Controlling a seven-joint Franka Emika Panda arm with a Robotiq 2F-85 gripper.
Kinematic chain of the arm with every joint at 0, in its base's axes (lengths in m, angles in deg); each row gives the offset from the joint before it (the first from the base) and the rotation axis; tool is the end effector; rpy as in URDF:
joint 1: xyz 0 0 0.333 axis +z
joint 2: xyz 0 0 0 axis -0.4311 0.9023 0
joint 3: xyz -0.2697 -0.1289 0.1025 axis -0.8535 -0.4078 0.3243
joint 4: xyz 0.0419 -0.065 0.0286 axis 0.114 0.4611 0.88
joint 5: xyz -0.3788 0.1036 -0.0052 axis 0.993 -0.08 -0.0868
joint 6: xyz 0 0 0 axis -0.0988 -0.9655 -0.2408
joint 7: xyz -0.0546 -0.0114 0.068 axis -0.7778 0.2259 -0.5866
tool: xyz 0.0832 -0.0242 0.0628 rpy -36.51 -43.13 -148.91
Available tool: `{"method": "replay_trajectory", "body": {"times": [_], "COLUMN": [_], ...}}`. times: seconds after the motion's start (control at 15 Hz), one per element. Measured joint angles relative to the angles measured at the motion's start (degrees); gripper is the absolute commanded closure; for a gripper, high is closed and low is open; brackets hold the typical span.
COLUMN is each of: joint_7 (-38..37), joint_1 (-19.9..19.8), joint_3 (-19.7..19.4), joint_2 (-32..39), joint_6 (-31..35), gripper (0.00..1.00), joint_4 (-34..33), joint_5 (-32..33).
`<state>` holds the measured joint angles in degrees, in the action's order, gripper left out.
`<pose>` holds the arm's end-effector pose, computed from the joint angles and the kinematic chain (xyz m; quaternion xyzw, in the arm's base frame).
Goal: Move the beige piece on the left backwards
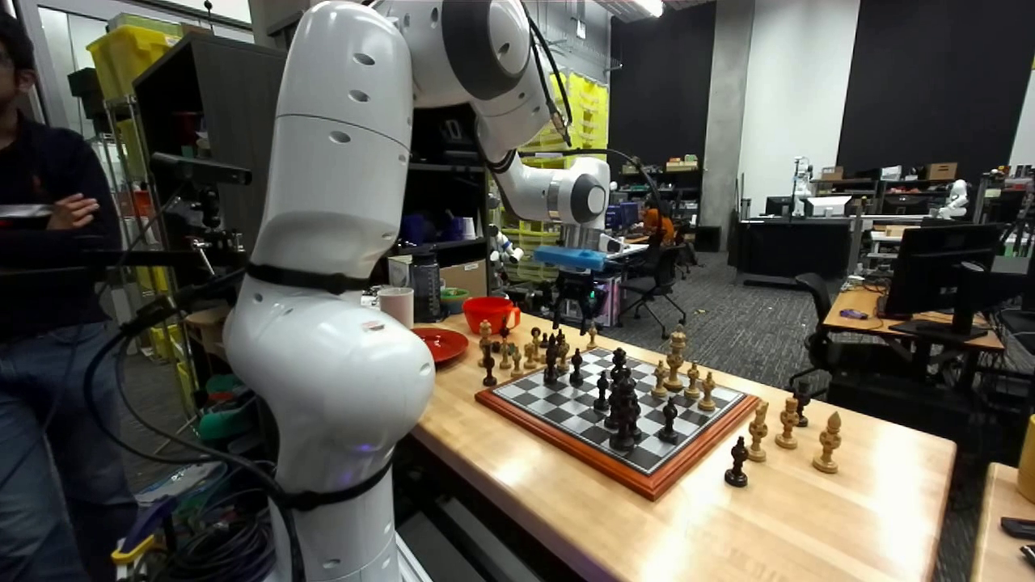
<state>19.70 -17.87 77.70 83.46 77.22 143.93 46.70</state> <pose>0.5681 0.1702 0.3674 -0.9829 -0.1787 0.0385 0.0234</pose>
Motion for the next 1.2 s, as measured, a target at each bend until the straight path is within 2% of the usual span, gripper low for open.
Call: {"method": "replay_trajectory", "body": {"times": [0.13,0.53,0.8,1.2], "joint_7": [0.02,0.27,4.25,4.42], "joint_1": [-0.05,-0.11,-0.69,-0.68], "joint_3": [-0.02,-0.58,-2.41,-2.49], "joint_2": [-1.90,-13.75,-21.00,-20.46], "joint_6": [-0.94,-10.75,-14.37,-14.23], "gripper": [0.00,0.00,0.00,0.00], "joint_4": [-0.39,0.19,1.67,1.77], "joint_5": [0.00,0.00,0.00,0.00]}}
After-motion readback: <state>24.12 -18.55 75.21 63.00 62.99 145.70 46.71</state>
